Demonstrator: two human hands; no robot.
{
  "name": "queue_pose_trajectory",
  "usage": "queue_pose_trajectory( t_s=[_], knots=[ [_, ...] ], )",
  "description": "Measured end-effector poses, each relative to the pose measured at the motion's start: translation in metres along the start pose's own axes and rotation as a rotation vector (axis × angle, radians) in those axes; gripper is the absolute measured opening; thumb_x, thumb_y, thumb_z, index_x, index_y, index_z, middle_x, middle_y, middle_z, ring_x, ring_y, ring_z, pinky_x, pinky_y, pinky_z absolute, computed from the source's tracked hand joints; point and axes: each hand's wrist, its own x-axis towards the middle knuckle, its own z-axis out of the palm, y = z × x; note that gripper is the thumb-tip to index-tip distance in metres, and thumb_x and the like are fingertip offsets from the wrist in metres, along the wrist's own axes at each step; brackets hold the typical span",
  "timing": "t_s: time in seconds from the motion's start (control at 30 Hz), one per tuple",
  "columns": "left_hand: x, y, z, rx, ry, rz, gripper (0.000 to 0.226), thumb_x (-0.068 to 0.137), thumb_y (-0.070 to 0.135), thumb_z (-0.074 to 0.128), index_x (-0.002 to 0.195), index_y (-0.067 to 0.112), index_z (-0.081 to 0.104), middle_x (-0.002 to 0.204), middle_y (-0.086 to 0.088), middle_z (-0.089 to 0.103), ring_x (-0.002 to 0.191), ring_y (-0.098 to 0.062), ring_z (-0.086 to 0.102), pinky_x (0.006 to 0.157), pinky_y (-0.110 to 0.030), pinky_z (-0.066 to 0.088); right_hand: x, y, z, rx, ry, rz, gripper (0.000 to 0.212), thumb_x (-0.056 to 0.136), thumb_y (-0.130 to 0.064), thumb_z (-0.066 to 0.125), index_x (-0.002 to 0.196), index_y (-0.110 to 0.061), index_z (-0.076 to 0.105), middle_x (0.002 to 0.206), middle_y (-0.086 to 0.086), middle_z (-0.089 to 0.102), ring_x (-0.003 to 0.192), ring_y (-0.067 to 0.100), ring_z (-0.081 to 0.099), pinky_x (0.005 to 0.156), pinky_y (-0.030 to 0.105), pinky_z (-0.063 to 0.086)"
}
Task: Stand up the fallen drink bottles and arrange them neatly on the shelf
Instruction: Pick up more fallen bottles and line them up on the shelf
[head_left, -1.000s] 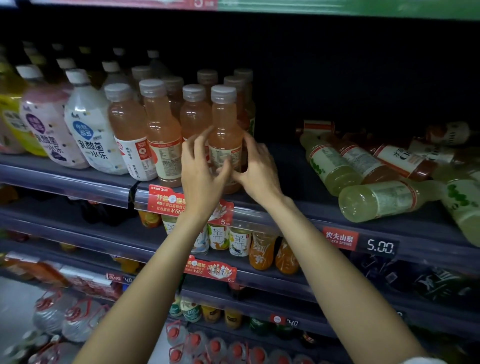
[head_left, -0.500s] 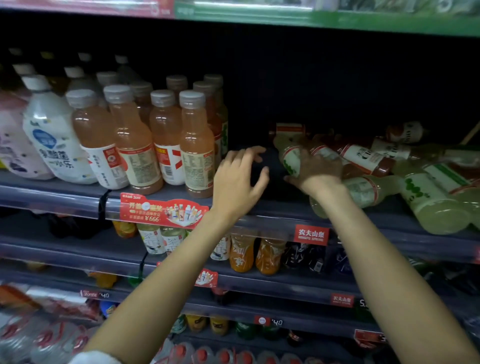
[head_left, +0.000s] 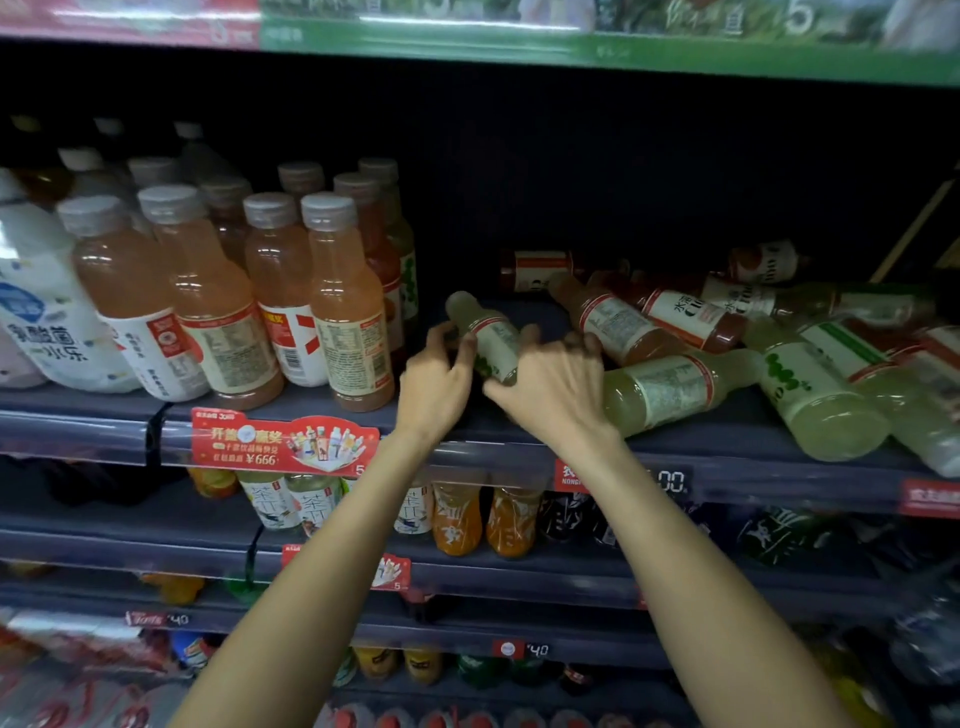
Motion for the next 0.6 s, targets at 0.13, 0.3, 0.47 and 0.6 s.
queue_pose_trajectory(
  t_s=[0.13, 0.3, 0.47, 0.6],
  knots=[
    [-0.001, -0.003, 0.002, -0.178, -0.026, -0.027, 0.043, 0.094, 0.042, 0.051, 0.131, 0.021, 0.054, 0.117, 0.004, 0.063, 0.117, -0.019, 0.057, 0.096, -0.031, 0.045, -0.007, -0.005, 0.005, 0.111, 0.097, 0.043, 0.060, 0.079, -0.051, 0.057, 0.117, -0.006, 0.049, 0.089, 0.017, 0.069, 0.103, 0.035, 0.054, 0.091, 0.041, 0.035],
    [-0.005, 0.011, -0.007, -0.464, 0.124, 0.105, 0.041, 0.092, 0.004, 0.061, 0.132, 0.010, 0.054, 0.108, 0.019, 0.063, 0.099, 0.008, 0.062, 0.080, -0.011, 0.047, -0.011, -0.002, 0.012, 0.430, 0.308, 0.106, 0.071, 0.073, -0.043, 0.069, 0.130, -0.006, 0.046, 0.100, 0.017, 0.067, 0.097, 0.034, 0.057, 0.086, 0.040, 0.043],
    [-0.005, 0.011, -0.019, -0.434, 0.175, 0.232, 0.057, 0.088, 0.015, 0.066, 0.140, 0.006, 0.045, 0.125, -0.005, 0.062, 0.110, -0.008, 0.062, 0.089, -0.024, 0.053, 0.002, -0.008, 0.017, 0.855, 0.185, 0.061, 0.083, 0.071, -0.031, 0.079, 0.140, -0.015, 0.035, 0.131, 0.009, 0.050, 0.121, 0.025, 0.045, 0.099, 0.047, 0.042],
    [-0.005, -0.004, -0.029, -0.152, 0.220, 0.420, 0.051, 0.090, 0.016, 0.059, 0.138, 0.004, 0.047, 0.132, -0.010, 0.058, 0.116, -0.015, 0.060, 0.095, -0.034, 0.052, 0.007, -0.021, 0.032, 1.026, 0.074, 0.071, 0.086, 0.069, -0.030, 0.081, 0.137, -0.019, 0.030, 0.129, 0.007, 0.052, 0.117, 0.024, 0.051, 0.091, 0.045, 0.050]
  ],
)
